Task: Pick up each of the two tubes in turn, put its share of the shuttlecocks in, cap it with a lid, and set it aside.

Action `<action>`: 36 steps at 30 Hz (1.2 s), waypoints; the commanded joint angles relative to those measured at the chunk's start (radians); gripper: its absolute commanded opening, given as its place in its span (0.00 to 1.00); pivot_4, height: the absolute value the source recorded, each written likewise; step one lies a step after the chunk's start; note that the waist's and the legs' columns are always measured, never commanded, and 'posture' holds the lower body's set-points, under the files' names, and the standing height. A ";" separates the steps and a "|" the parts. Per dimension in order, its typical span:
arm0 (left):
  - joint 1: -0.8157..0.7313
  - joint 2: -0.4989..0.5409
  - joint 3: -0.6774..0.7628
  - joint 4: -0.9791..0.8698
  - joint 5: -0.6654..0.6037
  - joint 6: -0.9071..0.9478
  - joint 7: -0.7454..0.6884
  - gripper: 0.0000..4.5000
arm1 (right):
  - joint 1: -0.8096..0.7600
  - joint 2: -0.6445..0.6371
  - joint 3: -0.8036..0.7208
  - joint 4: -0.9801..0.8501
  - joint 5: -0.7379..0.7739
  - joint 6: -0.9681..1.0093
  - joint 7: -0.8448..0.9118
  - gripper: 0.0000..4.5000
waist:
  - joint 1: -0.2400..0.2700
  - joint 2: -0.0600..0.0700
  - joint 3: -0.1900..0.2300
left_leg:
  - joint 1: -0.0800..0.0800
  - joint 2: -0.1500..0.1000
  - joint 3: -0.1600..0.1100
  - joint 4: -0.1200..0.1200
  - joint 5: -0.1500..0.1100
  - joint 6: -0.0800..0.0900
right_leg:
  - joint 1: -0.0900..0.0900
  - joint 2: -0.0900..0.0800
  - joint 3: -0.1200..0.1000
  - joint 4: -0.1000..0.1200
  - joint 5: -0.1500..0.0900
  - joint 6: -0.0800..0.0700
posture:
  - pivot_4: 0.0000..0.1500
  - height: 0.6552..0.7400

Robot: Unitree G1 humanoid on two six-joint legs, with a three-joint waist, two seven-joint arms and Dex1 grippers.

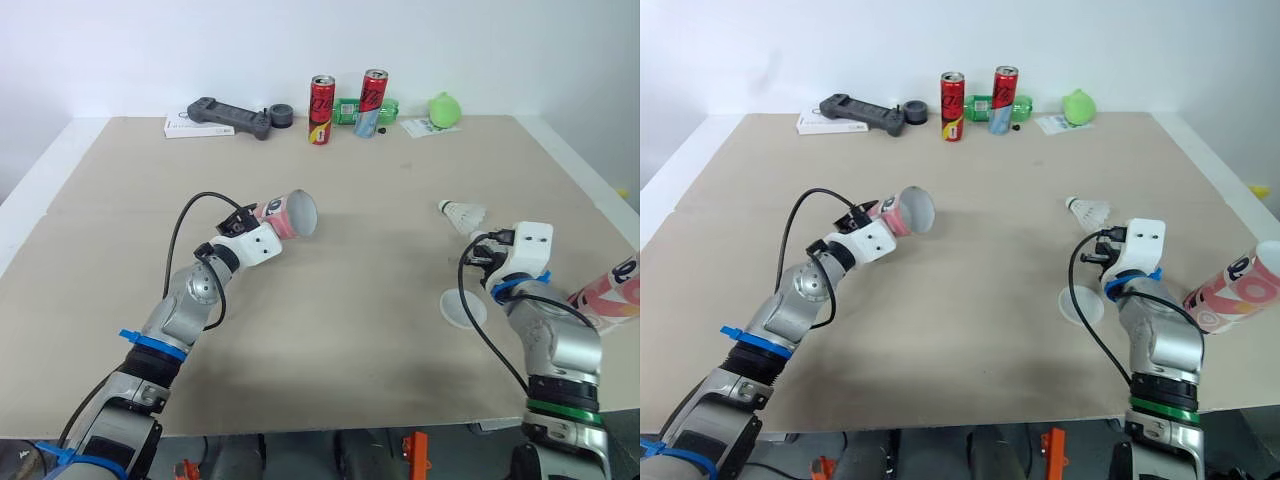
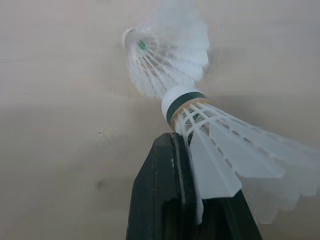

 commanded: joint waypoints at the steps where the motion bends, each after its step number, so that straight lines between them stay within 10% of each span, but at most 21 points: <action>1: -0.043 0.005 -0.018 0.004 0.023 -0.031 0.007 0.66 | -0.013 -0.046 0.059 -0.219 0.112 -0.006 0.160 0.03 | -0.003 0.000 0.000 | 0.000 0.000 0.000 0.000 0.000 0.000 | 0.000 0.000 0.000 0.000 0.000 0.000 | 1.00 1.00; 17: -0.071 -0.031 -0.044 0.026 0.021 -0.044 0.012 0.66 | -0.294 0.056 0.594 -0.162 -0.054 -0.034 0.301 0.03 | 0.001 0.000 0.000 | -0.006 0.001 0.000 0.002 0.001 0.000 | -0.006 0.002 0.000 0.000 0.005 -0.004 | 1.00 1.00; 28: -0.034 -0.025 -0.028 -0.017 0.026 -0.015 0.019 0.66 | -0.311 0.063 0.414 -0.262 0.112 0.059 0.371 0.98 | 0.001 0.000 0.000 | -0.006 0.001 -0.001 0.002 0.001 0.000 | -0.005 0.002 -0.001 0.001 0.006 -0.006 | 1.00 1.00; 36: -0.039 -0.031 -0.026 0.004 0.021 -0.020 0.024 0.66 | -0.230 -0.091 0.256 -0.236 0.143 0.115 0.360 0.98 | 0.004 0.000 0.000 | -0.006 0.000 -0.001 0.003 0.001 0.001 | -0.005 0.000 -0.001 0.000 0.006 -0.005 | 1.00 1.00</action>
